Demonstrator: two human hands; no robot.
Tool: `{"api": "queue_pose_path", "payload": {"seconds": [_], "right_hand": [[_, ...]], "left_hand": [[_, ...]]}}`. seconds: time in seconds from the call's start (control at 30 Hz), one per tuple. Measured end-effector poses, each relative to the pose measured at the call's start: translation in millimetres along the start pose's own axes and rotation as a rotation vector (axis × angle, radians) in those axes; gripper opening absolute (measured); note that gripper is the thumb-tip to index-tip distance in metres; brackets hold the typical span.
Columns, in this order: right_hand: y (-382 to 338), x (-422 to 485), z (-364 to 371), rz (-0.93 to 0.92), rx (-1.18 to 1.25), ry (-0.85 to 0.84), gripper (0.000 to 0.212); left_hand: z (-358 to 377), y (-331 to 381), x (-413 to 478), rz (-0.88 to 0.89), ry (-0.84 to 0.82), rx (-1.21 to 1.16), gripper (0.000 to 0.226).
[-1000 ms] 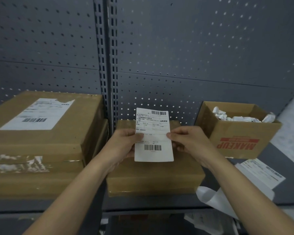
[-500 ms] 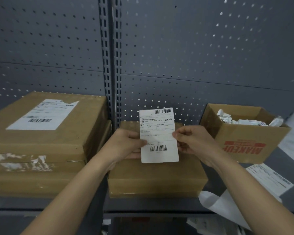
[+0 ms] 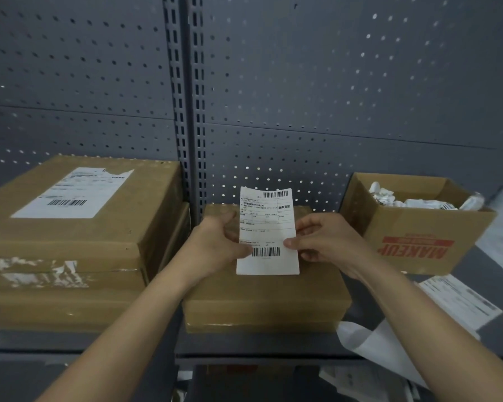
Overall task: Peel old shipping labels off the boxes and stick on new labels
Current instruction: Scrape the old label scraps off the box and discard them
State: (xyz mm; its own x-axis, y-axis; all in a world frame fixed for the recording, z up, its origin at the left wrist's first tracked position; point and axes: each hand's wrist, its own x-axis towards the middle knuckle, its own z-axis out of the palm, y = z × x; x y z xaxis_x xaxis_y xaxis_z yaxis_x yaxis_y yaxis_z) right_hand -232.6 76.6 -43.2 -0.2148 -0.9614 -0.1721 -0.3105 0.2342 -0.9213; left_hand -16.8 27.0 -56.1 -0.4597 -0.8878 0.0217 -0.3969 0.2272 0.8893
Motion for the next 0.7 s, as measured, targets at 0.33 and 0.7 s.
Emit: {"api": "queue_pose_path", "payload": {"seconds": [0.33, 0.7], "right_hand": [[9.5, 4.2, 2.9, -0.099, -0.187, 0.018, 0.03], [20.2, 5.9, 11.8, -0.227, -0.568, 0.109, 0.031]], "left_hand": [[6.7, -2.6, -3.3, 0.03, -0.002, 0.126, 0.078], [11.6, -13.8, -3.9, 0.04, 0.051, 0.161, 0.095]]}}
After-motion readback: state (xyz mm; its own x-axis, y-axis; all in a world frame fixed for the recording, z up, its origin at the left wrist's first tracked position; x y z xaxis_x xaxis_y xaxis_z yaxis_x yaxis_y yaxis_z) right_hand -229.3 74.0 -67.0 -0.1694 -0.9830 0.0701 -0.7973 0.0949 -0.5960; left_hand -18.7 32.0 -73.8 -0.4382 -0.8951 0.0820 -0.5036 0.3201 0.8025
